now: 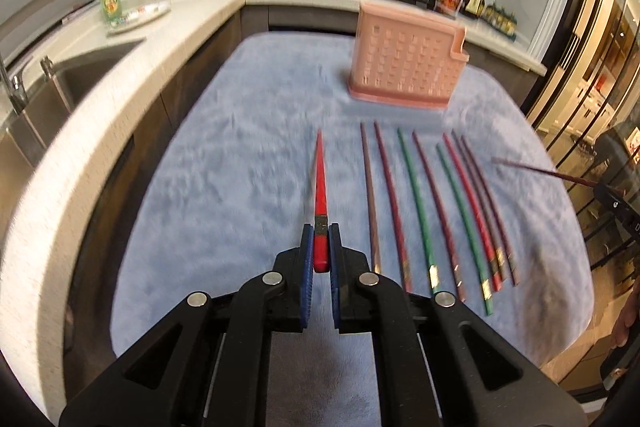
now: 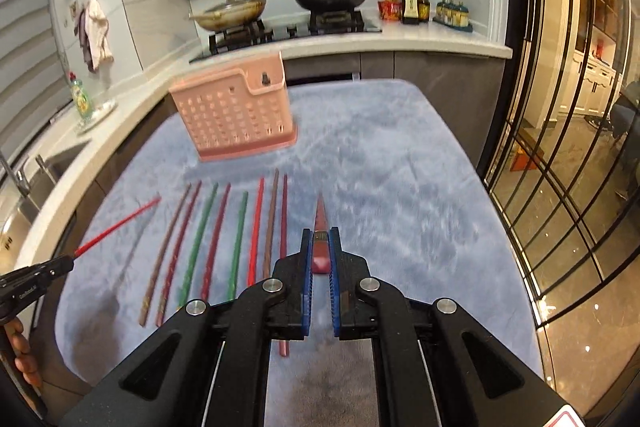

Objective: Organize utensils
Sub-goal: 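Lift both chopsticks into the pink holder and open both tools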

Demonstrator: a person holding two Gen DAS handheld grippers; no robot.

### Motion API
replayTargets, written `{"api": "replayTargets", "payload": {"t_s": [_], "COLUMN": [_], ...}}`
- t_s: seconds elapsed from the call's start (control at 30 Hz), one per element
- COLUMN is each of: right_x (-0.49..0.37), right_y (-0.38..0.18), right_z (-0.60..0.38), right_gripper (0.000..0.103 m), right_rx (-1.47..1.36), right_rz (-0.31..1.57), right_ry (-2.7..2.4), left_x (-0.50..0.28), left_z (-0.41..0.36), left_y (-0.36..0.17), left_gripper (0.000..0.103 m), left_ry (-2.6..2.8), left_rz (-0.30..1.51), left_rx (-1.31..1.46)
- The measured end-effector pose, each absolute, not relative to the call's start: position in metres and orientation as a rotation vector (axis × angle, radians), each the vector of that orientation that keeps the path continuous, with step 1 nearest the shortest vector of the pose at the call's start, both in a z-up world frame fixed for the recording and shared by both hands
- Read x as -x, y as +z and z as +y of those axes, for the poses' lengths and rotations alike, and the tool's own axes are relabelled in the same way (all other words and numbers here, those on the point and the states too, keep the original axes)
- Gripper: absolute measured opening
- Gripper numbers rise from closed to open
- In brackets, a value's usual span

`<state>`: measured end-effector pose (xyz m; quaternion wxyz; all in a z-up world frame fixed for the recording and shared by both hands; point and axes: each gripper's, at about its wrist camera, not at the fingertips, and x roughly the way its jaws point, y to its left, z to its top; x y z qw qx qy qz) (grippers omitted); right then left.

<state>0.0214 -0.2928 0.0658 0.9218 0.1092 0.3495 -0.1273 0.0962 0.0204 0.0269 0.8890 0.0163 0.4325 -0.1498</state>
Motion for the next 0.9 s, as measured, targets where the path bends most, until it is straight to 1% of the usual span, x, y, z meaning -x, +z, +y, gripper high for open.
{"api": "replayTargets", "payload": {"t_s": [0.2, 0.6, 0.9], "right_x": [-0.032, -0.077, -0.136], "right_y": [0.098, 0.157, 0.21], "right_z": [-0.304, -0.319, -0.32], "right_gripper": [0.007, 0.007, 0.007], "right_rx": [-0.248, -0.272, -0.313], "right_rz": [0.648, 0.52, 0.4], "right_ry": [-0.25, -0.216, -0.142], "left_x": [-0.114, -0.179, -0.213], "left_z": [0.019, -0.004, -0.026], "left_y": [0.064, 0.137, 0.216], "left_gripper": [0.007, 0.007, 0.007], "left_ry": [-0.315, -0.33, -0.367], "left_rz": [0.828, 0.695, 0.531], "left_rx": [-0.018, 0.016, 0.068]}}
